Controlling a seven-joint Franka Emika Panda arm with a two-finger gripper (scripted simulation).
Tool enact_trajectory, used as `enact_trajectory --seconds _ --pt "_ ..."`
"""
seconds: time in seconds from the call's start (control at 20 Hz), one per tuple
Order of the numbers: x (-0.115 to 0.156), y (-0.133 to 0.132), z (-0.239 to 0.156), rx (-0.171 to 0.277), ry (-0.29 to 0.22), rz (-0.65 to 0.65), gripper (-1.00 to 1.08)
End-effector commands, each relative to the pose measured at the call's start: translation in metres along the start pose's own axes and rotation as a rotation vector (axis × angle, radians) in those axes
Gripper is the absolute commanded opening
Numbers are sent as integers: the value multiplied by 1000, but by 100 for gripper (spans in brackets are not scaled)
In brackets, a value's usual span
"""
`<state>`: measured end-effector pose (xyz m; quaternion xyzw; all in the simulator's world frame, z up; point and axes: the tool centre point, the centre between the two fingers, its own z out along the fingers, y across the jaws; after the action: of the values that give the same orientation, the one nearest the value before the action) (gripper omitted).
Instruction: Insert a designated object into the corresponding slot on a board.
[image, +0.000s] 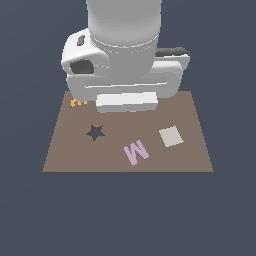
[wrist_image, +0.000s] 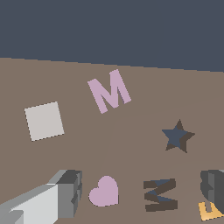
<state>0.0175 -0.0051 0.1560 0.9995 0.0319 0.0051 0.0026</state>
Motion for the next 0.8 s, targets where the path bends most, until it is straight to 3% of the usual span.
enact_trajectory --seconds 0.0,0.75 --pt "7 -1 10 1 -1 -35 100" --pt "65 -16 87 7 -7 -332 100"
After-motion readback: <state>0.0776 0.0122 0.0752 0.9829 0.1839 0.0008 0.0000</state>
